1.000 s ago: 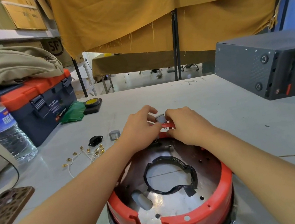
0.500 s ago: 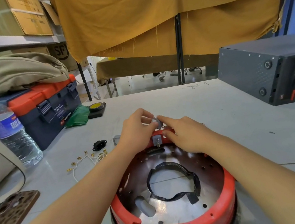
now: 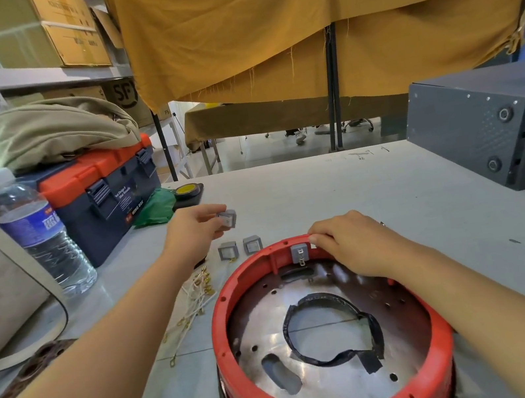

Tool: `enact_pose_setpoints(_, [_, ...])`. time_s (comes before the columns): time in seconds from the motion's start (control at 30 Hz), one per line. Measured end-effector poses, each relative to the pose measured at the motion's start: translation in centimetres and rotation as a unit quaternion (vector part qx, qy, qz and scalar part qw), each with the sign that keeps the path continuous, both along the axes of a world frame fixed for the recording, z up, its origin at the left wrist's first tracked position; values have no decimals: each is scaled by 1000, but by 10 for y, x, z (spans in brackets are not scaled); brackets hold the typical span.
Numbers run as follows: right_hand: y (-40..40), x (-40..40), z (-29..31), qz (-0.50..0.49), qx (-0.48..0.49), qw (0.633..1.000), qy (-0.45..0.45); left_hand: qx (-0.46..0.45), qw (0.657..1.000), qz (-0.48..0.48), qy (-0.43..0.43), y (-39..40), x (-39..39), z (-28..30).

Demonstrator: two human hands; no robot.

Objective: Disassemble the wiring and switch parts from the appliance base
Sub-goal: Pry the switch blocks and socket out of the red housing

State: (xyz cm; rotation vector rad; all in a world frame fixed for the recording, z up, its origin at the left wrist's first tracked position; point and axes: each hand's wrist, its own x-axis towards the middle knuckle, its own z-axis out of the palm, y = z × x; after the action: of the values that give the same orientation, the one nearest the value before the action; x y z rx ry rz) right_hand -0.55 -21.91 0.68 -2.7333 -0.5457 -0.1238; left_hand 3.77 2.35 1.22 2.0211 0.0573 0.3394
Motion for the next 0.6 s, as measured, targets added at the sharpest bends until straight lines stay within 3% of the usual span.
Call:
enact_pose_setpoints(0.13, [0,0,0,-4,0,1000,-3,14,1000,24,0,5,15,-9])
enact_pose_setpoints(0.3, [0,1,0,2,-1,1000,-5,119,992,38,-26,4,30,-19])
enact_pose_setpoints(0.6, [0,2,-1,1,-6,1000,-11,247,968,28,45,15,47,-32])
